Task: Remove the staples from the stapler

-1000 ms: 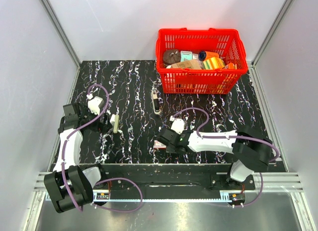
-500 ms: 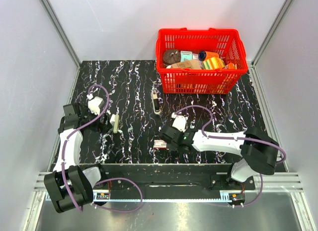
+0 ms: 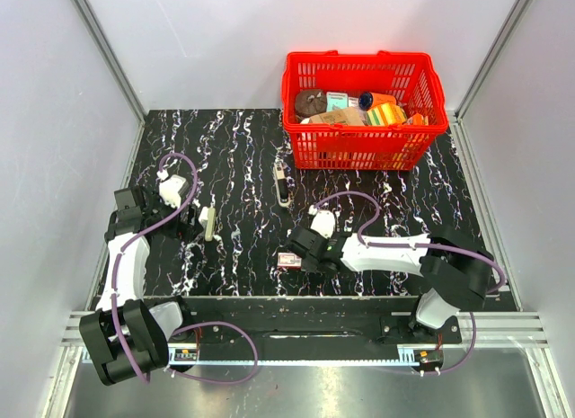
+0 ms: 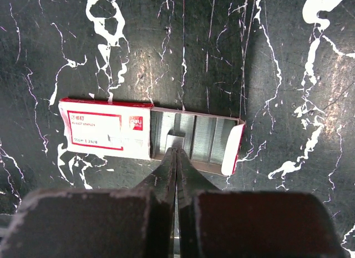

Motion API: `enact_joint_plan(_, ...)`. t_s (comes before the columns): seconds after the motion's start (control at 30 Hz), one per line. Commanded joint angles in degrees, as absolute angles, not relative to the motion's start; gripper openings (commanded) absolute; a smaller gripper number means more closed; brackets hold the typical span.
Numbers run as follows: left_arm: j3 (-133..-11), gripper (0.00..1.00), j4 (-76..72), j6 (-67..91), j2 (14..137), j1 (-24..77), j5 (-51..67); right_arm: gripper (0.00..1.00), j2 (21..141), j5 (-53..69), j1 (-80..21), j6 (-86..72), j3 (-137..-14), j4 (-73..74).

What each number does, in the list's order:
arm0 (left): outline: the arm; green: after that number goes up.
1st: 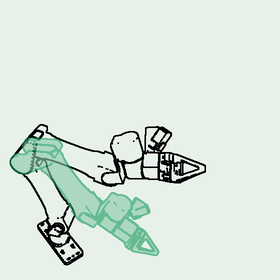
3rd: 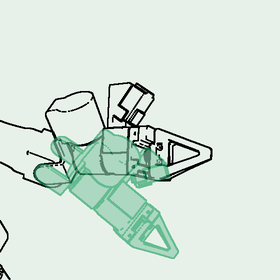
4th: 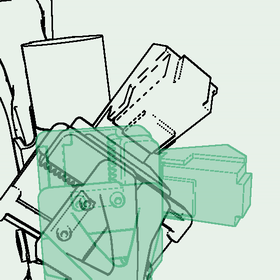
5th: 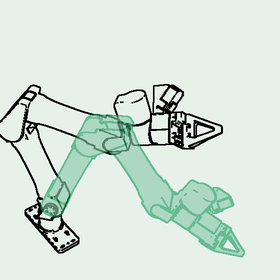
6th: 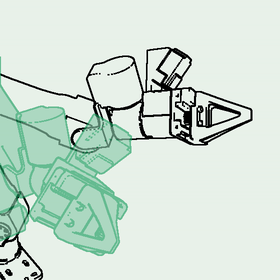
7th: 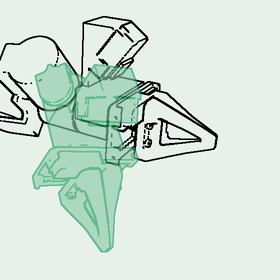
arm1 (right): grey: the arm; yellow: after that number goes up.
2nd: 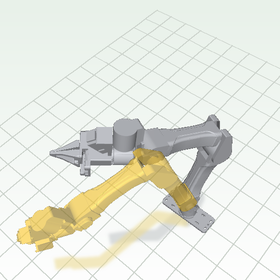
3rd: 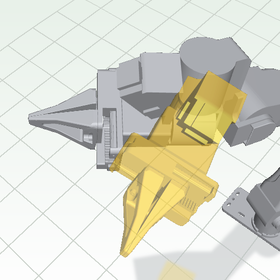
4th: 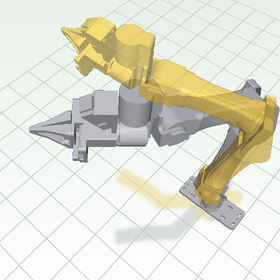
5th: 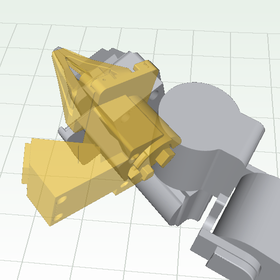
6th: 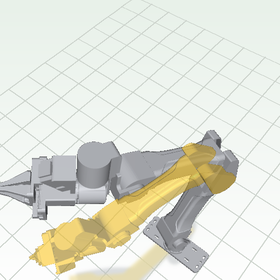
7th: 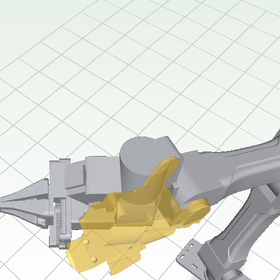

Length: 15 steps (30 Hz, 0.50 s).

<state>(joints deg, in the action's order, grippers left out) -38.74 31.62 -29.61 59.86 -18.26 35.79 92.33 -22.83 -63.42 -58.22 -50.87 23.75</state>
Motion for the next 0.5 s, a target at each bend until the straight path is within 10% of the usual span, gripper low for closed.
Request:
enact_joint_plan(0.0, -38.8, 0.9, 30.8, -30.7, 59.5, -18.5, 37.4, 0.0, 91.5, -23.5, -62.9, -57.6, -51.6, 22.9)
enact_joint_plan(0.33, -38.9, 0.88, 30.6, -30.3, 59.6, -18.5, 37.0, 0.0, 85.2, -26.5, -62.9, -55.2, -56.8, 26.1)
enact_joint_plan(0.47, -38.8, 0.86, 30.3, -29.8, 59.1, -18.5, 36.2, 0.16, 86.8, -26.3, -62.9, -51.5, -61.8, 25.3)
